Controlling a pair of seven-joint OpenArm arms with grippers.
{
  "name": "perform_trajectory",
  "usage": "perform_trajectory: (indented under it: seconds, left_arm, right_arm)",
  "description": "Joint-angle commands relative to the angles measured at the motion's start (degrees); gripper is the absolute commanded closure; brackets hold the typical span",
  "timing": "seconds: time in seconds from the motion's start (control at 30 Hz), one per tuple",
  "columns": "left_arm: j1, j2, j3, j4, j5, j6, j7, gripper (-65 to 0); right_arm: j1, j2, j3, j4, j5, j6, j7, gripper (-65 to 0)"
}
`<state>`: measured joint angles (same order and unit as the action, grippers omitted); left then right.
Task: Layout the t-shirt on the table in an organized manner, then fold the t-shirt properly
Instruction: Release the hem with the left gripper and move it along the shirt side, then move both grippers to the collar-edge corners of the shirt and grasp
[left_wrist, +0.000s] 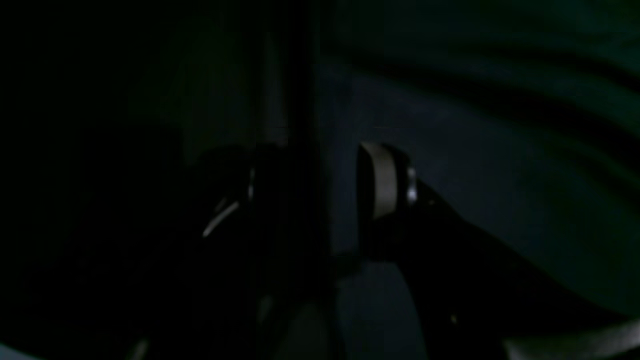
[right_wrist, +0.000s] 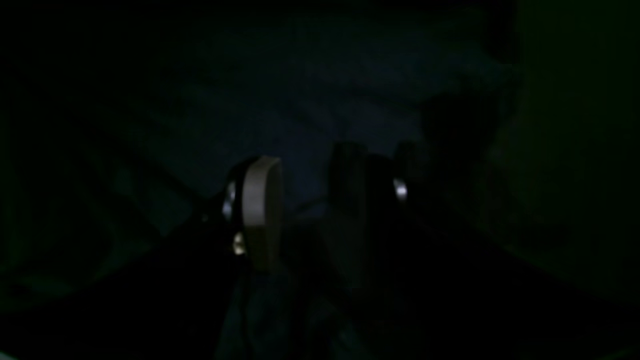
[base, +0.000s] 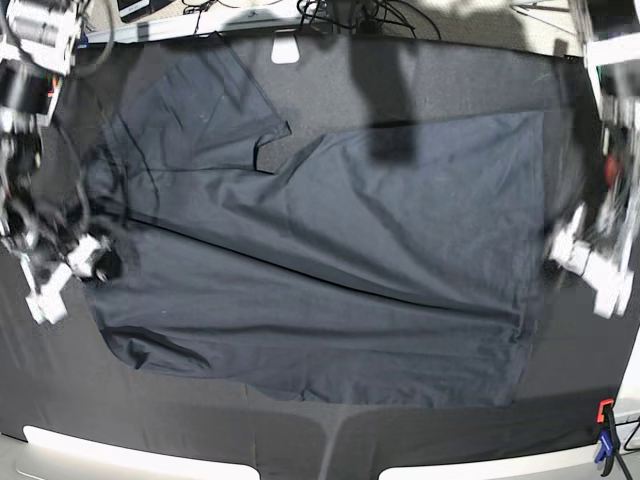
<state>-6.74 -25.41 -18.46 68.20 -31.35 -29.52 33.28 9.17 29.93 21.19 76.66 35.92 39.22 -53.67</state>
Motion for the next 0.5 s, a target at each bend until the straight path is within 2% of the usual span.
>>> perform_trajectory:
  seconds: [0.0, 0.17, 0.33, 0.47]
  left_arm:
    - [0.35, -1.09, -1.66, 2.12, -1.4, 0.46, -1.6, -23.4]
    - [8.83, -1.09, -6.19, 4.55, -3.32, 0.98, -1.09, -23.4]
    - [17.64, -0.94, -6.32, 8.48, -3.72, 0.74, -1.38, -23.4]
    - [23.1, -0.94, -6.32, 12.26, -4.0, 0.81, -1.2, -23.4]
  right_arm:
    - [-0.04, 1.29, 1.27, 1.97, 0.79, 0.78, 1.07, -26.2]
    - [-3.69, 0.96, 4.46, 6.58, 0.81, 0.78, 1.07, -26.2]
    - [-3.8, -0.66, 6.99, 8.33, 0.76, 0.78, 0.52, -26.2]
    - [-3.8, -0.74, 7.02, 8.52, 1.57, 0.78, 0.5, -26.2]
